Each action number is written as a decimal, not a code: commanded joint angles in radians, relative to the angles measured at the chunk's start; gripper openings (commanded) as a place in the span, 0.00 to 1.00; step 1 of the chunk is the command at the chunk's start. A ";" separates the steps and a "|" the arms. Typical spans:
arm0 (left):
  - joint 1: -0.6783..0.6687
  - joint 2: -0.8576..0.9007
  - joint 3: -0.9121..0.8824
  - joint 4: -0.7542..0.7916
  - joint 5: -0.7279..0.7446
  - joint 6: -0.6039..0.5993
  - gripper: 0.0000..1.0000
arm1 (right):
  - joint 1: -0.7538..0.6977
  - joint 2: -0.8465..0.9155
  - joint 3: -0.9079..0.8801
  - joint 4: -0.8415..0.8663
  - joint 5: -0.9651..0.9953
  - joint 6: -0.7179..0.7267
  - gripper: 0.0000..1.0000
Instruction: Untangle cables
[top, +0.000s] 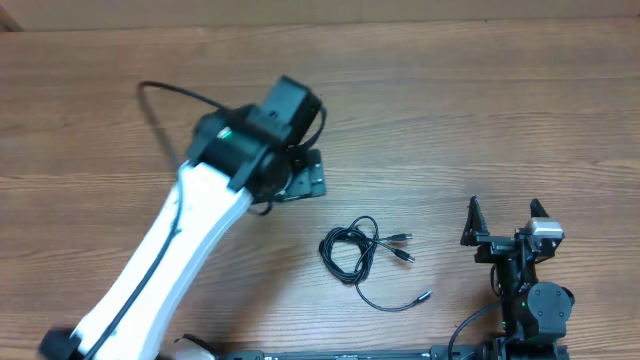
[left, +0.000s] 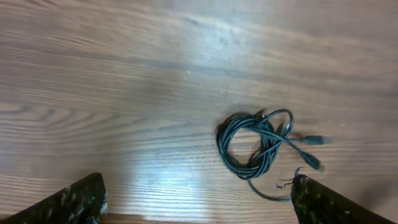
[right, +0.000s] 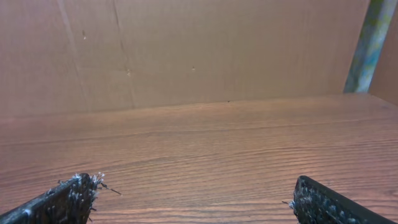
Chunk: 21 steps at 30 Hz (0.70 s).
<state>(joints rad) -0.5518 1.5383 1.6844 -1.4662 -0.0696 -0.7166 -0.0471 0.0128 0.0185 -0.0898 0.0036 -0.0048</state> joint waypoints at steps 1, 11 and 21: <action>0.002 -0.124 0.032 -0.022 -0.096 -0.049 0.96 | -0.005 -0.010 -0.011 0.006 -0.005 -0.008 1.00; -0.039 -0.297 -0.141 -0.024 -0.150 -0.142 0.97 | -0.005 -0.010 -0.011 0.007 -0.005 -0.008 1.00; -0.137 -0.362 -0.488 0.123 -0.164 -0.254 0.99 | -0.005 -0.010 -0.011 0.007 -0.005 -0.008 1.00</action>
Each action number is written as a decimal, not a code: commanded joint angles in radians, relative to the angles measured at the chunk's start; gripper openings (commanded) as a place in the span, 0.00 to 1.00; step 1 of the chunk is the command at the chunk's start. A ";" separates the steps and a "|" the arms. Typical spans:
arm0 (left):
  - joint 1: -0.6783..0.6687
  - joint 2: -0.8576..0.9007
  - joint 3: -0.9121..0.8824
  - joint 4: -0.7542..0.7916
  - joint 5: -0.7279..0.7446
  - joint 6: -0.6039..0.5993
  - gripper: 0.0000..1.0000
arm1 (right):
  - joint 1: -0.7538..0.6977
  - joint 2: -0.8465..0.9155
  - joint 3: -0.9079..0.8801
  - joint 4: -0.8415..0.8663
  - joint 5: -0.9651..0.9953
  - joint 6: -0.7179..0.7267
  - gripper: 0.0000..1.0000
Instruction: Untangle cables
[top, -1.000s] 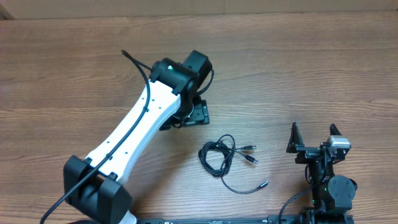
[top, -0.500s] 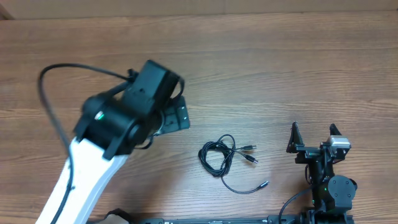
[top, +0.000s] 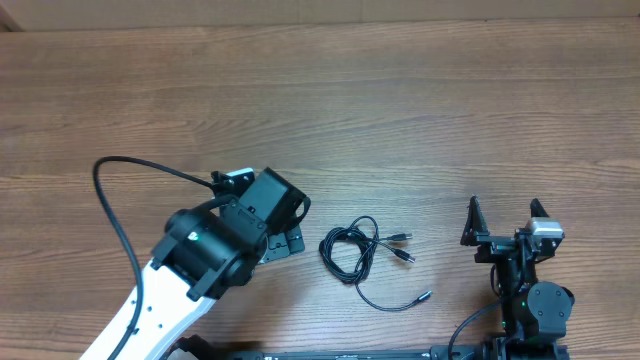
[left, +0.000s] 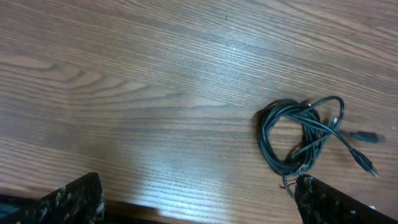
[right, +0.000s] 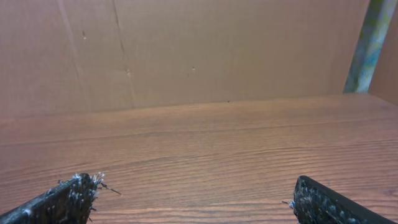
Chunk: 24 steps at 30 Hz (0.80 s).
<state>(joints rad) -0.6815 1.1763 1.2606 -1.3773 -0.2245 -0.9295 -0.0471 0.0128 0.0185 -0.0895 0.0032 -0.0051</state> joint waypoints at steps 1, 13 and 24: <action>-0.007 0.008 -0.079 0.046 -0.010 -0.048 0.99 | -0.005 -0.010 -0.011 0.006 -0.005 -0.007 1.00; -0.006 0.167 -0.102 0.200 -0.051 0.079 0.99 | -0.005 -0.010 -0.011 0.006 -0.005 -0.007 1.00; -0.004 0.315 -0.102 0.436 -0.067 0.878 0.99 | -0.005 -0.010 -0.011 0.006 -0.005 -0.007 1.00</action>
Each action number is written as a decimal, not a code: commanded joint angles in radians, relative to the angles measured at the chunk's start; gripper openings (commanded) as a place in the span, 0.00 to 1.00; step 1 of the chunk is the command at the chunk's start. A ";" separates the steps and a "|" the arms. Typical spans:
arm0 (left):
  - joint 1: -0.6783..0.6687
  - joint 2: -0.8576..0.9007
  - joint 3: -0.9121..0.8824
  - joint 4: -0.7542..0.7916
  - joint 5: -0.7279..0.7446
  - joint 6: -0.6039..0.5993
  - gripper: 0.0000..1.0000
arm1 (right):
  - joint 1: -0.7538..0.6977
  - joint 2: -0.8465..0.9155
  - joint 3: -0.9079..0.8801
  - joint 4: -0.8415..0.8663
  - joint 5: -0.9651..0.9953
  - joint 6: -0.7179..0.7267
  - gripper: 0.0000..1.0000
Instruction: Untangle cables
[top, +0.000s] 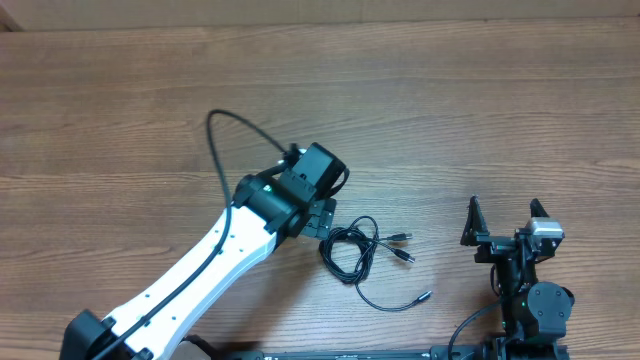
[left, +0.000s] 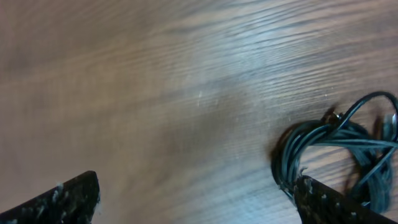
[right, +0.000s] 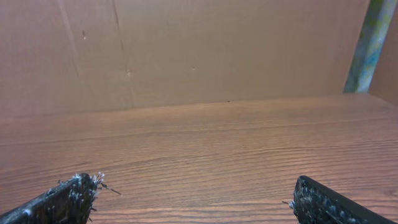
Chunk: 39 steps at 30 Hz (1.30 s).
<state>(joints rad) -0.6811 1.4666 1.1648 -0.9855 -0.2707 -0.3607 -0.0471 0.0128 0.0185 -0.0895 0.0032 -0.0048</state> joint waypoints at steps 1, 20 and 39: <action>-0.003 0.032 -0.006 0.069 -0.021 0.346 0.98 | -0.005 -0.010 -0.011 0.006 -0.005 -0.008 1.00; 0.000 0.324 -0.006 0.163 0.467 0.880 0.70 | -0.005 -0.010 -0.011 0.006 -0.005 -0.008 1.00; 0.011 0.463 0.063 0.008 0.549 0.385 0.04 | -0.005 -0.010 -0.011 0.006 -0.005 -0.008 1.00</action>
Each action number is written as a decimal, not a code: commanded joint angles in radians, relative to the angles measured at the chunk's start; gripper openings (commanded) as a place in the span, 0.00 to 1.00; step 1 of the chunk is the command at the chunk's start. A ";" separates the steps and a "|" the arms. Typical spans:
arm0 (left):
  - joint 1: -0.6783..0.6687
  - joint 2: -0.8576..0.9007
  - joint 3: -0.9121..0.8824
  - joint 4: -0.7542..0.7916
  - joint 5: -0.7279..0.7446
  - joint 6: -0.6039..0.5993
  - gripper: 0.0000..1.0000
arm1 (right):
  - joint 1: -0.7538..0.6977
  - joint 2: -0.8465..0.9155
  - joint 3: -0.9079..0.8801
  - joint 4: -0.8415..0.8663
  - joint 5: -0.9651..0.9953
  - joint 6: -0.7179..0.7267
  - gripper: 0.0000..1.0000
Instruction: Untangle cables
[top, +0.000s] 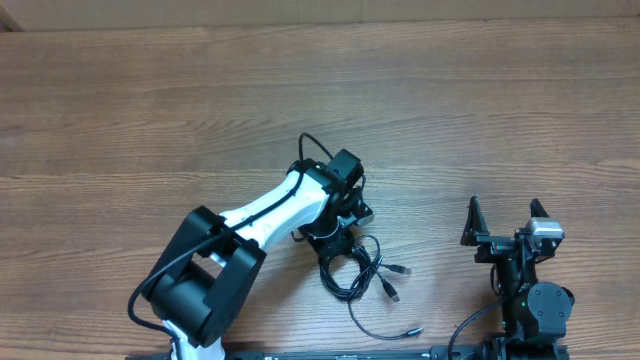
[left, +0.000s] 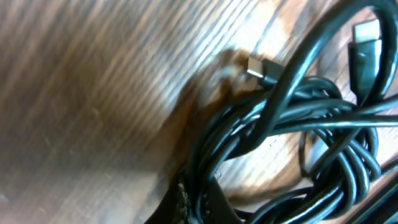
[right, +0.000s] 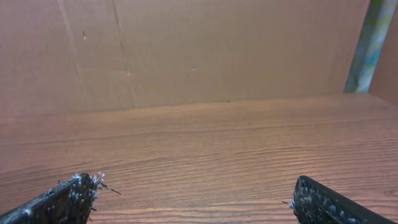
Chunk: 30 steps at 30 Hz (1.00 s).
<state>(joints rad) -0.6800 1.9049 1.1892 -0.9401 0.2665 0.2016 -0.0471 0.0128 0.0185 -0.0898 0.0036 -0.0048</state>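
Note:
A tangled black cable bundle (top: 352, 268) lies on the wooden table (top: 480, 120), with loose plug ends (top: 398, 270) trailing to its right and one long end (top: 412, 330) running toward the front. My left gripper (top: 338, 235) is down at the bundle's upper-left edge. In the left wrist view the looped strands (left: 292, 112) fill the frame, and the left gripper (left: 198, 202) is shut on a few strands at the bottom edge. My right gripper (top: 505, 225) stands open at the front right, away from the cable, and its wrist view (right: 196, 199) shows bare table between its fingers.
A brown cardboard wall (right: 199, 50) stands behind the table's far edge. A silver plug tip (left: 258, 67) sticks out of the bundle. The left arm's white links (top: 260, 215) cross the table's front left.
My left gripper has come down from just left of the bundle onto its upper-left edge and shut on strands there. The bundle and its plug ends have shifted slightly toward the front. The right arm is unchanged.
My left gripper was open and high, up and to the left of the bundle. It then stood lower and further left, then close beside the bundle's left edge, still open. Now it is shut on the strands. My right gripper stayed open at the front right throughout.

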 joint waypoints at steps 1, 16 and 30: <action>0.014 0.024 0.057 -0.056 0.013 -0.213 0.04 | -0.005 -0.010 -0.011 0.007 -0.005 -0.008 1.00; 0.080 0.025 0.225 -0.121 0.051 -1.041 1.00 | -0.005 -0.010 -0.011 0.007 -0.005 -0.008 1.00; 0.100 0.016 0.228 -0.182 -0.066 -0.713 0.99 | -0.005 -0.010 -0.011 0.007 -0.005 -0.008 1.00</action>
<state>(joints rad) -0.5953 1.9247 1.4052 -1.1198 0.2234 -0.5976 -0.0471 0.0128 0.0185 -0.0898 0.0036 -0.0044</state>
